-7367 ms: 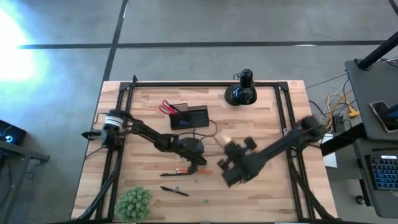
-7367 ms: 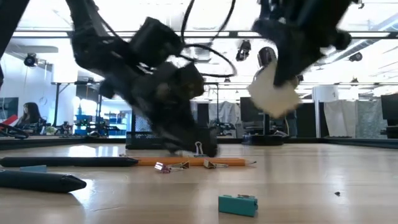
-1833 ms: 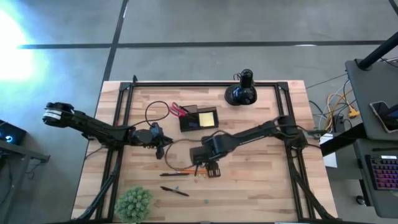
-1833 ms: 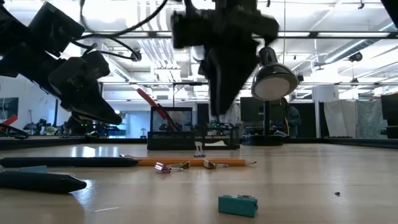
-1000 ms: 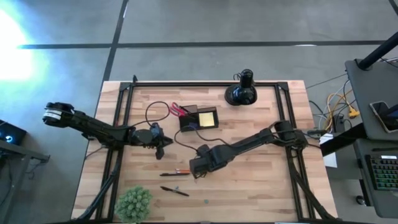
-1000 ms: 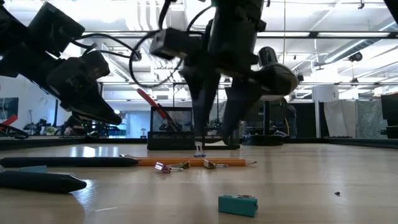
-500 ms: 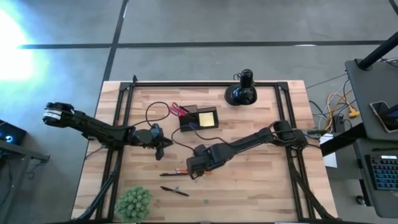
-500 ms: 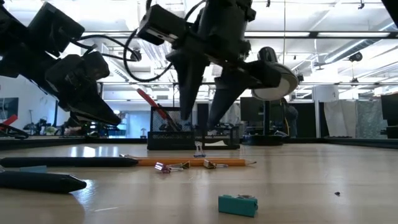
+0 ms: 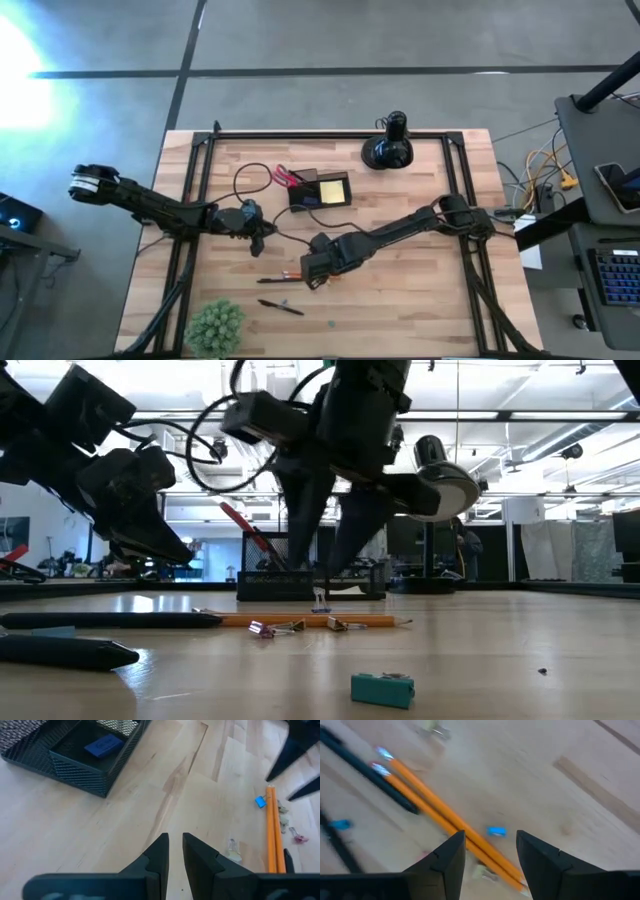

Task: Pick and place office supplies into organizer
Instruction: Put the top blue clip into the black organizer

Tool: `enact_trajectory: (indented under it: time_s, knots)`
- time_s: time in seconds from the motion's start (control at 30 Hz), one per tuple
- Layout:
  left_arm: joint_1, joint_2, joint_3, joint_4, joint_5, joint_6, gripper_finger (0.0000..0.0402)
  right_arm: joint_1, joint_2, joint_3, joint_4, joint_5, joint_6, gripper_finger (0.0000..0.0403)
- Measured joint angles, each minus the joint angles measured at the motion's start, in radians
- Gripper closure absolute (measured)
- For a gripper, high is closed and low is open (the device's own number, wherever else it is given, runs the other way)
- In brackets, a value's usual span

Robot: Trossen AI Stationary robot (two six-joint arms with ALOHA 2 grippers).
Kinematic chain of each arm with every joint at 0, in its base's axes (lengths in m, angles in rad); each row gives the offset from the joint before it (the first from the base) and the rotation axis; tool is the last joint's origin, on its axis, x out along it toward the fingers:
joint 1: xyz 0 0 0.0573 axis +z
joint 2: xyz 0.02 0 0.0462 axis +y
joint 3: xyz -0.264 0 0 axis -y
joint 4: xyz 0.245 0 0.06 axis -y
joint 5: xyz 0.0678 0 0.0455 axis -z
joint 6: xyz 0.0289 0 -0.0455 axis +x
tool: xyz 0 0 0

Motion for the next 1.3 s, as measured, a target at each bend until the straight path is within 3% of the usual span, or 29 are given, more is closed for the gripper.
enact_trajectory:
  time_s: [0.47,0.67,1.3]
  knots:
    - [0.0,0.0,0.0,-0.001,-0.014,0.0,0.0362,0.015,0.018,-0.014,0.012,0.051,0.06,0.0236]
    - [0.0,0.0,0.0,-0.003,-0.014,0.001,0.0362,0.022,0.068,0.021,-0.004,-0.015,0.055,0.0236]
    - [0.0,0.0,0.0,-0.001,-0.014,0.001,0.0362,0.013,0.08,0.024,-0.044,0.026,-0.067,0.0237]
